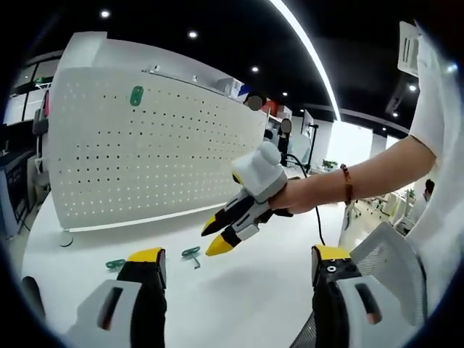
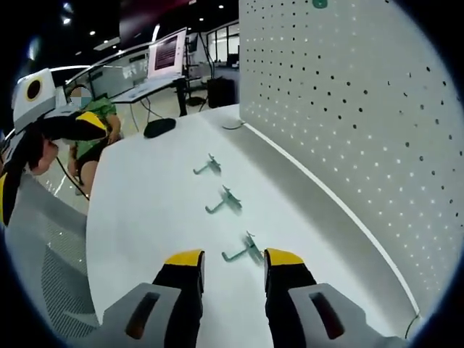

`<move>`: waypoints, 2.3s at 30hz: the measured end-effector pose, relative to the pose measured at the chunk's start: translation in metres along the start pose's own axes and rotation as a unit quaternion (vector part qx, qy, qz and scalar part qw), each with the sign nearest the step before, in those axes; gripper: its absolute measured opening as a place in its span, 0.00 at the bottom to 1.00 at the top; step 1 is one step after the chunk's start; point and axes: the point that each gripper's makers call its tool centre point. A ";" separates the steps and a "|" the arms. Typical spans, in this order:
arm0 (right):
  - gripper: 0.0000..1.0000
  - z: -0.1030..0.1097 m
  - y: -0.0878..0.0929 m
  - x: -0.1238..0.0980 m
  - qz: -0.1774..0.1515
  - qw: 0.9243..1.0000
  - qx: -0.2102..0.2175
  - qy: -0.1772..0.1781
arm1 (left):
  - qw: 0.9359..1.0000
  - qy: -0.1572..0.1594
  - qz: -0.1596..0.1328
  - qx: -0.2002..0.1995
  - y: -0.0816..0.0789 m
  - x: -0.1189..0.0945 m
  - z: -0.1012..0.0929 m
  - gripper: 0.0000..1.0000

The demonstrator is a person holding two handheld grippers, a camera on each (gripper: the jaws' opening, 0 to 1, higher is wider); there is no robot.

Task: Insert the hook assembly into the mounting plate slot until the hook locks in place.

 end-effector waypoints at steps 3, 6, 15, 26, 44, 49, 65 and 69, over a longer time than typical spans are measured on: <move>0.32 0.000 0.003 0.005 0.009 1.000 -0.004 -0.003 | 1.000 0.001 0.003 0.003 -0.001 0.003 0.000 0.84; 0.32 0.000 0.006 0.008 0.016 1.000 -0.012 -0.003 | 1.000 0.004 0.003 0.004 -0.002 0.003 -0.001 0.84; 0.33 -0.008 0.011 0.015 0.038 0.999 -0.032 -0.005 | 1.000 0.009 0.007 0.007 0.001 0.003 -0.004 0.84; 0.31 -0.013 0.011 0.025 0.056 0.997 -0.045 -0.009 | 1.000 0.016 0.008 0.008 0.000 0.003 -0.010 0.84; 0.20 -0.022 0.022 0.036 0.104 0.989 -0.105 -0.004 | 0.999 0.031 0.013 0.009 0.004 0.004 -0.017 0.82; 0.19 -0.021 0.020 0.041 0.108 0.985 -0.132 -0.008 | 0.999 0.034 0.012 0.007 0.004 0.005 -0.019 0.82; 0.09 -0.019 0.031 0.044 0.131 0.984 -0.119 -0.015 | 0.999 0.028 0.013 0.012 0.006 0.002 -0.015 0.81; 0.08 -0.018 0.031 0.045 0.129 0.985 -0.116 -0.014 | 0.999 0.030 0.016 0.013 0.007 0.002 -0.016 0.81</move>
Point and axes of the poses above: the point that each gripper's makers call its tool centre point, and the gripper's own axes: x roughly forward along the fingers, z roughly to its left, y roughly out of its underside, and after that the axes turned 8 degrees about x, right-handed
